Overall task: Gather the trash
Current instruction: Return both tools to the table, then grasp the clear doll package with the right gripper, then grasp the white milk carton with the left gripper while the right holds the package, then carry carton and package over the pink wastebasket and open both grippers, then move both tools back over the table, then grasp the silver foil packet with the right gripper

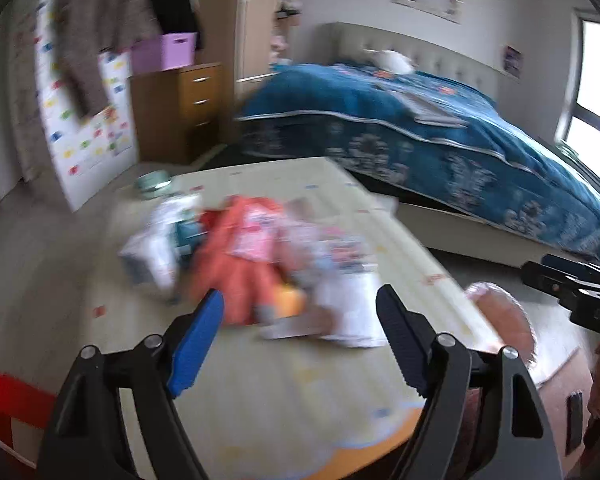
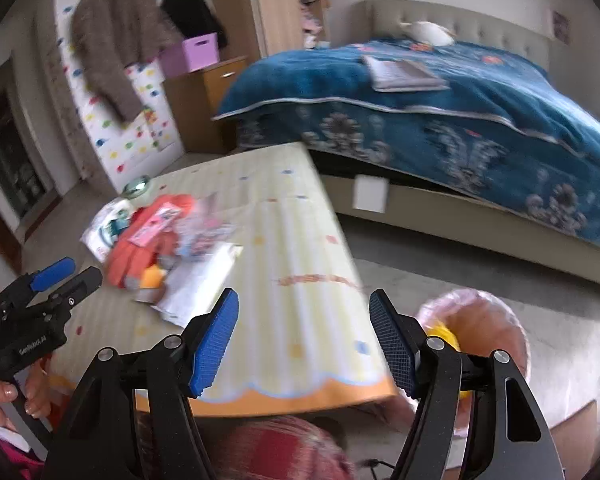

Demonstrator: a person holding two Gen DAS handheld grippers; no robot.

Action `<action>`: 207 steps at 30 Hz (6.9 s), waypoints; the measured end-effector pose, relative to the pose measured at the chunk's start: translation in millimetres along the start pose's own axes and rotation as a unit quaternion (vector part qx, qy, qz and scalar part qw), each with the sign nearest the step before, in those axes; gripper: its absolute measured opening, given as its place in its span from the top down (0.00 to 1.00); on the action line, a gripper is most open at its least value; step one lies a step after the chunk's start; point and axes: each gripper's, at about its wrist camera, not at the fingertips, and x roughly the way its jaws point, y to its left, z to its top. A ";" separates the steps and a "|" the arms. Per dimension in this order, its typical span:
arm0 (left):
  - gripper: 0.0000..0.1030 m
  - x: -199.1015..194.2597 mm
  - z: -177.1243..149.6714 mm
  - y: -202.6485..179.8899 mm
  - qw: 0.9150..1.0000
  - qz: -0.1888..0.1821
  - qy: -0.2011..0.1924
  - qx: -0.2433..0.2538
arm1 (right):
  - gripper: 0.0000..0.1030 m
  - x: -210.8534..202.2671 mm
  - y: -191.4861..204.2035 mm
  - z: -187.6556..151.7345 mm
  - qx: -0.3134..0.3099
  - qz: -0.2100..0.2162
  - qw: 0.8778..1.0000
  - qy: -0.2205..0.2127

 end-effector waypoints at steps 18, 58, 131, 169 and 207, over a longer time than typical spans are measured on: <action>0.26 21.6 -0.1 122.9 0.997 0.059 0.026 -0.045 | 0.34 98.1 130.5 26.1 -0.107 0.016 0.993 0.053; 0.26 61.2 19.2 108.3 0.994 0.083 0.035 -0.054 | 1.00 96.9 111.3 59.9 -0.129 0.022 0.991 -0.015; 0.60 122.2 -9.7 -334.5 0.957 -0.203 0.062 0.197 | 0.95 -6.1 -231.3 -80.4 0.163 -0.118 0.979 0.017; 0.20 16.2 -3.4 4.7 0.998 0.053 0.024 0.038 | 0.49 22.5 21.9 -4.1 -0.016 0.022 1.000 0.015; 0.18 32.8 -10.8 66.2 0.995 0.085 0.047 -0.024 | 0.22 126.4 82.0 -7.0 -0.073 -0.036 0.991 0.104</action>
